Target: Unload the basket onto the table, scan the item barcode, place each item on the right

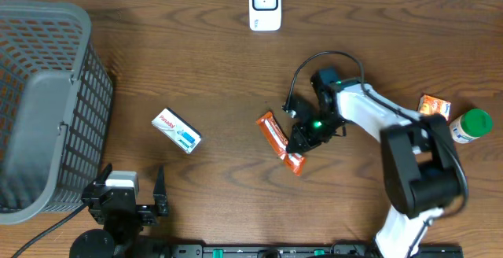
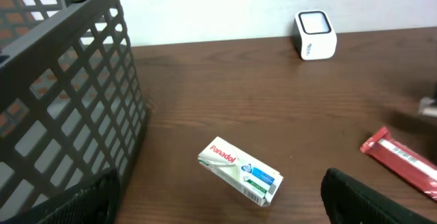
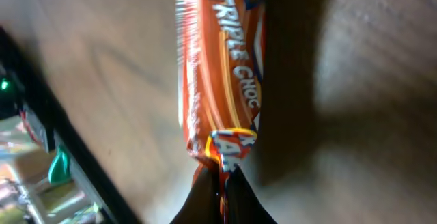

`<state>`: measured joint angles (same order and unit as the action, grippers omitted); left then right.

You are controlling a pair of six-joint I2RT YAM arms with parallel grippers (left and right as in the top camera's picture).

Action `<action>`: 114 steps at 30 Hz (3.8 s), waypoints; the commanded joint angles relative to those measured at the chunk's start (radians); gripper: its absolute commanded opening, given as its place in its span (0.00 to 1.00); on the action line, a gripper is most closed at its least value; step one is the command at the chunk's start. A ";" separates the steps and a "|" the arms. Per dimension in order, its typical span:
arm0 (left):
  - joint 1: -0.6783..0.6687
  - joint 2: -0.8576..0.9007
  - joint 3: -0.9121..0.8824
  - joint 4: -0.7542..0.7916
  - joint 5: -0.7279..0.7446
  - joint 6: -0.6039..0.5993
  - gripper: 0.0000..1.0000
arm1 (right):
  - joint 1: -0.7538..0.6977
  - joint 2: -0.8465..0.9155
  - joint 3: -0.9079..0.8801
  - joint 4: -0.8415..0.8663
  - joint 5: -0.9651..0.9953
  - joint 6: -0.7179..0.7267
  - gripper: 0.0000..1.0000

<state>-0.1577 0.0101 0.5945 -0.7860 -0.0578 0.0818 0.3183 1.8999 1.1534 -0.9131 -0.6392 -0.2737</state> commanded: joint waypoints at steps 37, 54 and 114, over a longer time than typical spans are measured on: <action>0.004 -0.005 -0.002 -0.264 0.002 -0.002 0.93 | 0.043 -0.190 -0.204 0.171 0.237 -0.037 0.96; 0.004 -0.005 -0.002 -0.264 0.002 -0.002 0.93 | 0.050 -0.076 -0.204 0.242 0.109 -0.048 0.83; 0.004 -0.005 -0.002 -0.264 0.002 -0.002 0.93 | 0.083 -0.503 -0.184 0.039 -0.317 -0.154 0.01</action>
<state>-0.1577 0.0101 0.5945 -1.0492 -0.0582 0.0818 0.3969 1.4311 0.9676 -0.8627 -0.8845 -0.4095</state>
